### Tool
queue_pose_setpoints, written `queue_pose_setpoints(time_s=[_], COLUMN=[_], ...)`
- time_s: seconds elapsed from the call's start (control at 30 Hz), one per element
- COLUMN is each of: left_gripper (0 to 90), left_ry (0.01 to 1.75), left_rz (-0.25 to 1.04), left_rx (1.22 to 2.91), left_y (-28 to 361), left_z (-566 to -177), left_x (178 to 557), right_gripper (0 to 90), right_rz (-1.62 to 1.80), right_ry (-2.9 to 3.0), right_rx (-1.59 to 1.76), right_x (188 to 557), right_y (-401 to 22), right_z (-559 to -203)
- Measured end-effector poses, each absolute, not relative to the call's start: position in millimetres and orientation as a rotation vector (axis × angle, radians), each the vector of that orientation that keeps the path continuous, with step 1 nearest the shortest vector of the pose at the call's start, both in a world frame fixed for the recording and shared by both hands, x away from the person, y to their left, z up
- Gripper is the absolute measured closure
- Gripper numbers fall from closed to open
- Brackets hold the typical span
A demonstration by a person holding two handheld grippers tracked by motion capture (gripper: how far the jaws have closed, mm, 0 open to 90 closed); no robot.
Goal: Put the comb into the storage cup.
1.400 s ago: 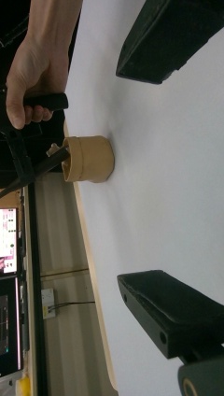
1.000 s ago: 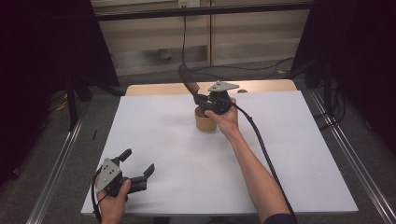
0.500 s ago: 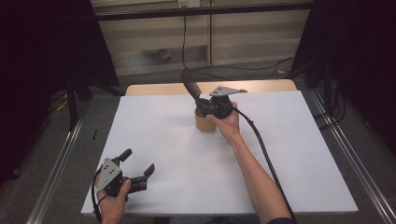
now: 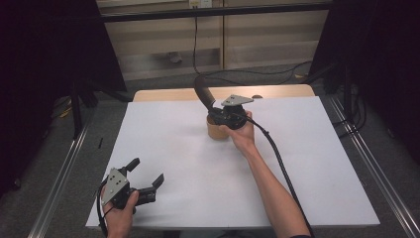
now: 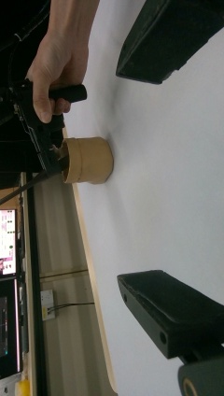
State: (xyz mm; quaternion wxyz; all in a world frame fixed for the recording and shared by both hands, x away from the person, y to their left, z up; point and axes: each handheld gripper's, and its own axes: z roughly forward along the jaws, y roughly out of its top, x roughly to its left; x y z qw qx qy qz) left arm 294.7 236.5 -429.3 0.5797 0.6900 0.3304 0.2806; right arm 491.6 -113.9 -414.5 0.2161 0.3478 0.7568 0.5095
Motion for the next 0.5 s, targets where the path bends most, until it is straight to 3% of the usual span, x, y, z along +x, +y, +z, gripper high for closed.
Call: queue_pose_setpoints(time_s=[0.5], left_gripper=[3.0], left_ry=[0.772], left_rz=[0.653], left_rx=[1.613], left_y=[236.1], left_z=[-429.4], left_x=[295.0], right_gripper=[72.8], right_rz=[1.378], right_ry=[2.102], right_rx=[0.979], right_x=[486.9], right_y=[-113.8], right_z=[-421.5])
